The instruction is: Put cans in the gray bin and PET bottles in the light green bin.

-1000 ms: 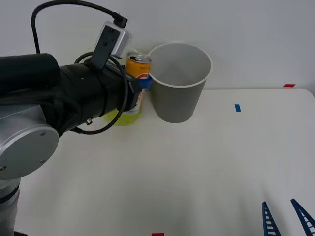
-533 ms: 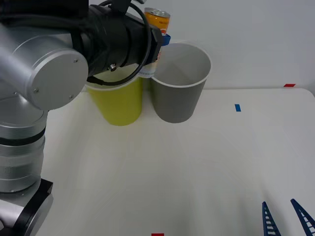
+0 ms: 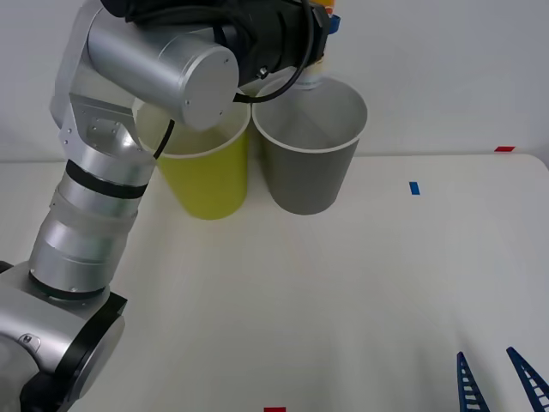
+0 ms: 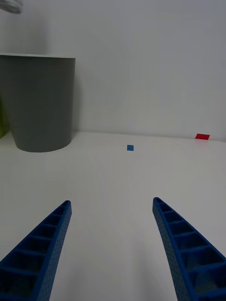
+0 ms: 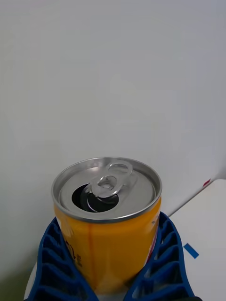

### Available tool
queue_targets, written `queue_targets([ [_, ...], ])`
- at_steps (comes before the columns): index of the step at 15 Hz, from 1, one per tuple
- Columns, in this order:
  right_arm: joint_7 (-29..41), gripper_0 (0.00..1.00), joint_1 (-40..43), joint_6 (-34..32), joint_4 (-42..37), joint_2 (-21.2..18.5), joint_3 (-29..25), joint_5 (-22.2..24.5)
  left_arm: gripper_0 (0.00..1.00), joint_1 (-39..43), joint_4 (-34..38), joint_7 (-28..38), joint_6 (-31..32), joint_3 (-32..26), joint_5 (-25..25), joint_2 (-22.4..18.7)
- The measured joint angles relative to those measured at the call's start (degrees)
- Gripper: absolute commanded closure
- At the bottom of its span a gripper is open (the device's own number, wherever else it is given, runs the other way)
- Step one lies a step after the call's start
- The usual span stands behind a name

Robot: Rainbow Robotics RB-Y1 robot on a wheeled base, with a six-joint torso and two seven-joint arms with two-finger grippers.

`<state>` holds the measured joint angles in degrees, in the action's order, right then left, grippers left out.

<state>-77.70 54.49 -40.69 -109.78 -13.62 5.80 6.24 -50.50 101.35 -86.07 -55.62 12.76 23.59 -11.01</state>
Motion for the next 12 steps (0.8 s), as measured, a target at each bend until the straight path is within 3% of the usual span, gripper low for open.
queue_targets([
  [5, 0.0, 0.41, 0.0, 0.0, 0.0, 0.0, 0.0, 0.0, 1.0, -0.4, -12.4, -0.7, 18.8, 5.6, -1.0, 0.3],
  [10, 0.0, 0.41, 0.0, 0.0, 0.0, 0.0, 0.0, 0.0, 1.0, -0.4, -15.1, -0.5, 23.0, 7.4, -1.2, 0.6],
  [11, 0.0, 0.42, 0.0, 0.0, 0.0, 0.0, 0.0, 0.0, 0.57, -0.4, -15.1, -0.6, 23.3, 7.4, -1.2, 0.6],
  [12, 0.0, 0.41, 0.0, 0.0, 0.0, 0.0, 0.0, 0.0, 0.26, -0.3, -15.1, -0.7, 23.4, 7.5, -1.2, 0.6],
])
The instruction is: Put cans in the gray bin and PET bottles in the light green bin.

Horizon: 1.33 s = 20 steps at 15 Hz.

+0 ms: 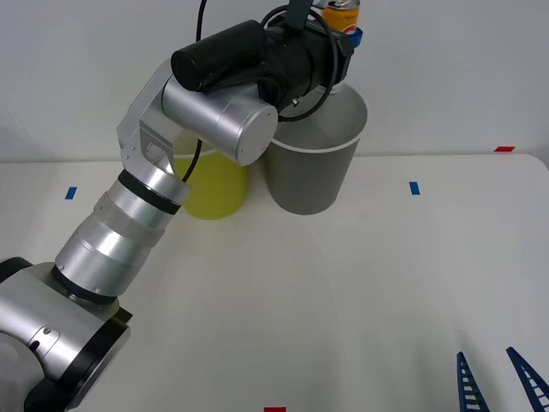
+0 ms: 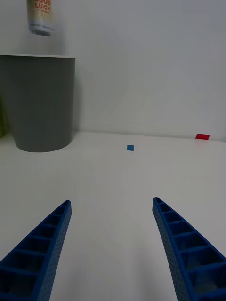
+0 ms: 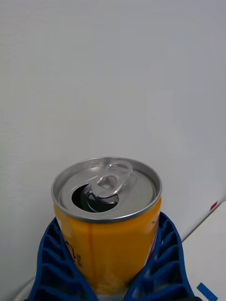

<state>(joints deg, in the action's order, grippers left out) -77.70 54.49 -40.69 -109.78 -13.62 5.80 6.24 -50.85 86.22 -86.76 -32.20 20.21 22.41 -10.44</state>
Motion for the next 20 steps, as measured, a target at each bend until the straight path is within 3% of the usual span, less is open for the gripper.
queue_targets([
  [1, 0.0, 0.42, 0.0, 0.0, 0.0, 0.0, 0.0, 0.0, 0.08, 0.0, 0.0, 0.0, 0.1, 0.0, 0.0, 0.0],
  [3, 0.0, 0.41, 0.0, 0.0, 0.0, 0.0, 0.0, 0.0, 0.03, 0.0, 0.0, 0.4, 0.1, 0.0, 0.0, -0.2],
  [5, 0.0, 0.42, 0.0, 0.0, 0.0, 0.0, 0.0, 0.0, 0.04, 0.0, 0.4, 1.3, 0.1, 0.0, 0.7, -1.8],
  [8, 0.0, 0.42, 0.0, 0.0, 0.0, 0.0, 0.0, 0.0, 0.11, 0.0, 4.5, 1.8, -0.1, 0.0, 7.0, -5.5],
  [13, 0.0, 0.41, 0.0, 0.0, 0.0, 0.0, 0.0, 0.0, 0.2, 3.3, 14.5, 1.8, -1.0, -0.2, 7.3, -12.8],
  [20, 0.0, 0.41, 0.0, 0.0, 0.0, 0.0, 0.0, 0.0, 0.23, 31.2, 39.0, 2.0, -1.0, -2.0, -0.2, -18.8],
])
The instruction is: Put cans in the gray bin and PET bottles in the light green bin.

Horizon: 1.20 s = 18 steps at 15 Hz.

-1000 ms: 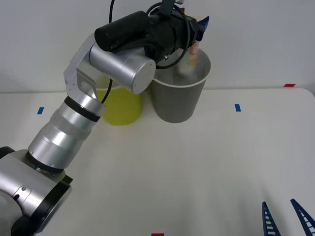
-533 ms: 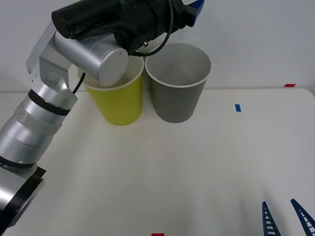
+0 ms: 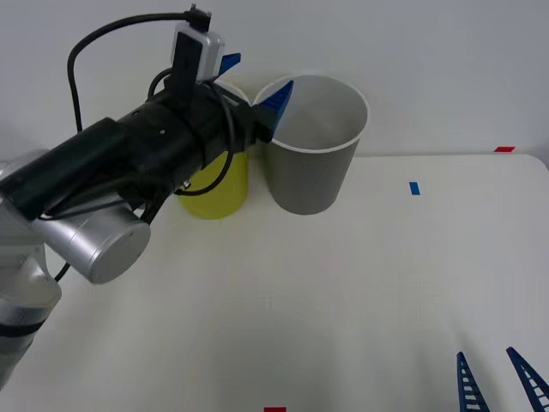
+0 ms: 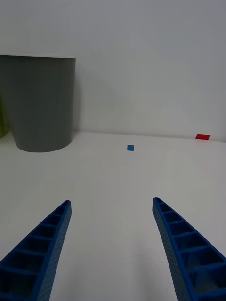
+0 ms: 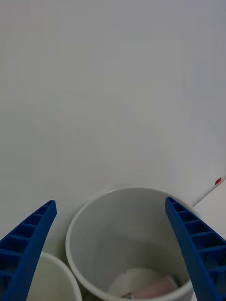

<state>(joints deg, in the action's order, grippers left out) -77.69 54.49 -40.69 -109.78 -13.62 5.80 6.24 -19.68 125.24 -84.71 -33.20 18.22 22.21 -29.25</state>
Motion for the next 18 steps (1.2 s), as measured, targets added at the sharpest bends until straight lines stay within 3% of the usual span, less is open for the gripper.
queue_targets([
  [6, 0.0, 0.42, 0.0, 0.0, 0.0, 0.0, 0.0, 0.0, 0.24, 24.5, 16.0, 0.6, 0.0, -2.3, -4.6, -6.1],
  [8, 0.0, 0.41, 0.0, 0.0, 0.0, 0.0, 0.0, 0.0, 0.31, 30.9, 19.0, 0.6, 0.2, -3.8, -4.8, -6.6],
  [11, 0.0, 0.41, 0.0, 0.0, 0.0, 0.0, 0.0, 0.0, 0.39, 41.8, 20.9, -0.2, 2.8, -4.8, -5.3, -1.3],
  [14, 0.0, 0.41, 0.0, 0.0, 0.0, 0.0, 0.0, 0.0, 0.39, 48.3, 21.4, -1.9, 5.4, -4.2, -5.4, 3.4],
  [16, 0.0, 0.42, 0.0, 0.0, 0.0, 0.0, 0.0, 0.0, 0.39, 49.5, 19.6, -2.5, 10.1, -3.7, -5.4, 2.4],
  [18, 0.0, 0.41, 0.0, 0.0, 0.0, 0.0, 0.0, 0.0, 0.39, 50.0, 13.9, -2.9, 21.4, -2.4, -5.5, 1.0],
])
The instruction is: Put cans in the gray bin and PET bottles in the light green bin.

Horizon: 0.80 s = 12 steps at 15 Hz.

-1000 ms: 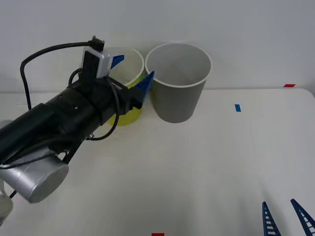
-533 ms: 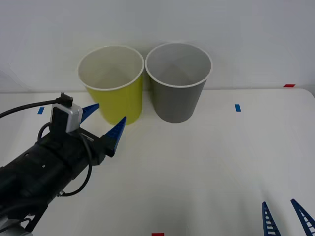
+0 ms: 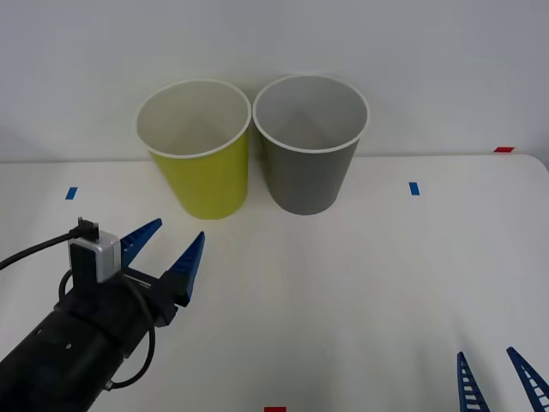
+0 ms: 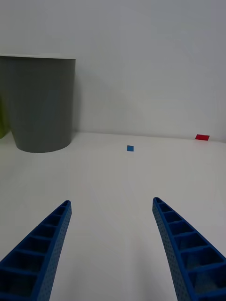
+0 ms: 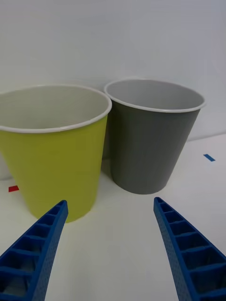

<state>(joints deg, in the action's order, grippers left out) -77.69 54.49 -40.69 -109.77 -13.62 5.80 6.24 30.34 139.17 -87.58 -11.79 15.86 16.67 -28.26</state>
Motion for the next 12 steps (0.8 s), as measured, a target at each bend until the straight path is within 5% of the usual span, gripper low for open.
queue_targets([
  [4, 0.0, 0.41, 0.0, 0.0, 0.0, 0.0, 0.0, 0.0, 0.4, 1.4, -14.5, -1.4, 17.4, 3.2, -1.6, -1.9],
  [8, 0.0, 0.42, 0.0, 0.0, 0.0, 0.0, 0.0, 0.0, 0.4, 6.1, -15.6, -3.6, 20.0, 4.3, -1.7, -2.3],
  [12, 0.0, 0.41, 0.0, 0.0, 0.0, 0.0, 0.0, 0.0, 0.4, 12.6, -16.3, -13.8, 27.9, 5.0, -0.9, -2.1],
])
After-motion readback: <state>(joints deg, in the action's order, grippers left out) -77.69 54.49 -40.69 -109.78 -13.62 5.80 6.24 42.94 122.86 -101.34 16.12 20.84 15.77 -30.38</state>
